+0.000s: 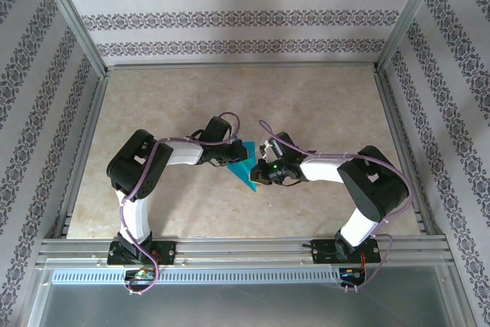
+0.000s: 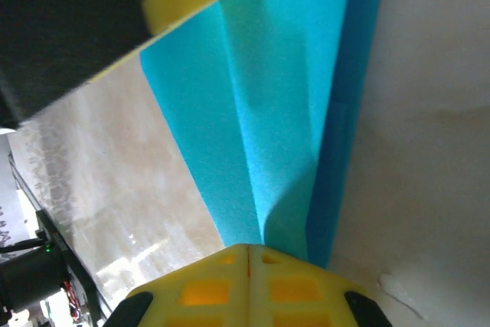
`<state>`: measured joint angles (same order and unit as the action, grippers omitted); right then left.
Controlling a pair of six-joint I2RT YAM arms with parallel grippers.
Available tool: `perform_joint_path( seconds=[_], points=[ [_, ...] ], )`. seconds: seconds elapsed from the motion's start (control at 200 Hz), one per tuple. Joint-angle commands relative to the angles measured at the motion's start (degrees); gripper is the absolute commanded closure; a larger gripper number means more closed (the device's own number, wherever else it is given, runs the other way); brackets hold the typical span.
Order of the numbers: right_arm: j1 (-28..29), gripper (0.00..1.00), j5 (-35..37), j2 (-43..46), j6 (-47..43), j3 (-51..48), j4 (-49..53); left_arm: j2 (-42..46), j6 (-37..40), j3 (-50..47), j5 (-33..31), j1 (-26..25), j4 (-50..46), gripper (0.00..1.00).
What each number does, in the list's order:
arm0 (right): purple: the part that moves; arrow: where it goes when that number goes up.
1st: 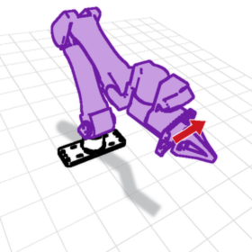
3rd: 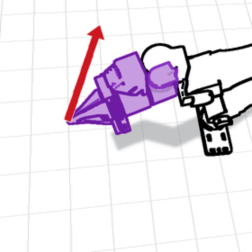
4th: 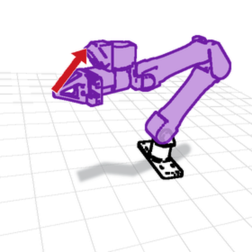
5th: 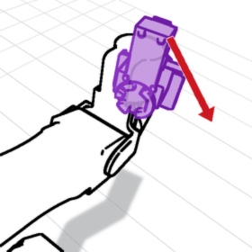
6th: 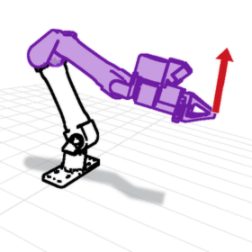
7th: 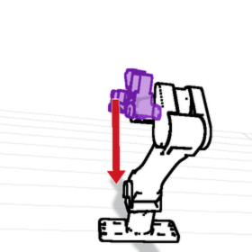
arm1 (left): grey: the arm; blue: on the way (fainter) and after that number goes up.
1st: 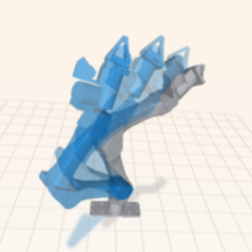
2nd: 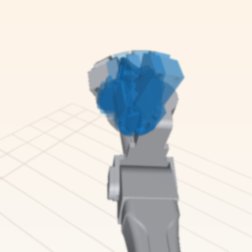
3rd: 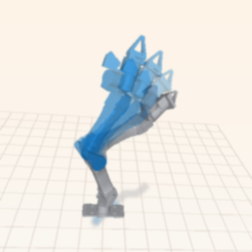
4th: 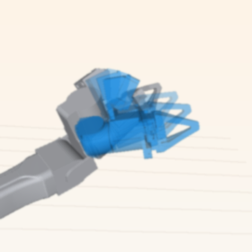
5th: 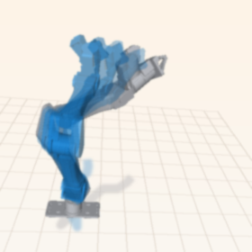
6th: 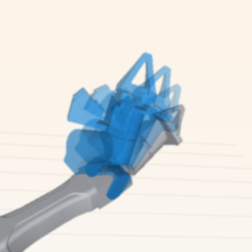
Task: Fold a paper plane with a square sheet of paper (fold left side to right side)
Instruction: Fourth fold the wing at the center of the table.
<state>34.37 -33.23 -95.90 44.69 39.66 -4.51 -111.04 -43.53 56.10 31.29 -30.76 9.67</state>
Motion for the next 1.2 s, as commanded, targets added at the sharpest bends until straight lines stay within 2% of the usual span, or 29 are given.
perform_joint_path(
  seconds=[0.0,0.46,0.819,0.979,1.194],
  points=[
    [-0.09,1.00,1.59,-1.33,-1.41,0.48,0.60,-1.28,-0.15,-2.39,-3.83,-0.64,-5.10,1.00],
    [-0.44,1.00,0.09,-4.62,-3.01,-3.26,2.52,1.19,0.11,-0.43,-2.40,-0.58,-4.31,0.99],
    [-2.03,1.00,1.89,-4.13,-5.26,-3.98,4.89,13.26,3.70,-2.73,-4.93,-0.53,-6.75,0.97],
    [-2.36,1.00,2.27,-4.12,-5.88,-3.14,5.97,16.28,0.74,-8.27,-2.40,-1.46,-1.95,1.00],
    [-2.31,1.00,3.74,-4.56,-6.32,-3.08,7.44,13.52,-1.65,-9.89,-0.75,-4.53,3.69,1.00]
  ],
)
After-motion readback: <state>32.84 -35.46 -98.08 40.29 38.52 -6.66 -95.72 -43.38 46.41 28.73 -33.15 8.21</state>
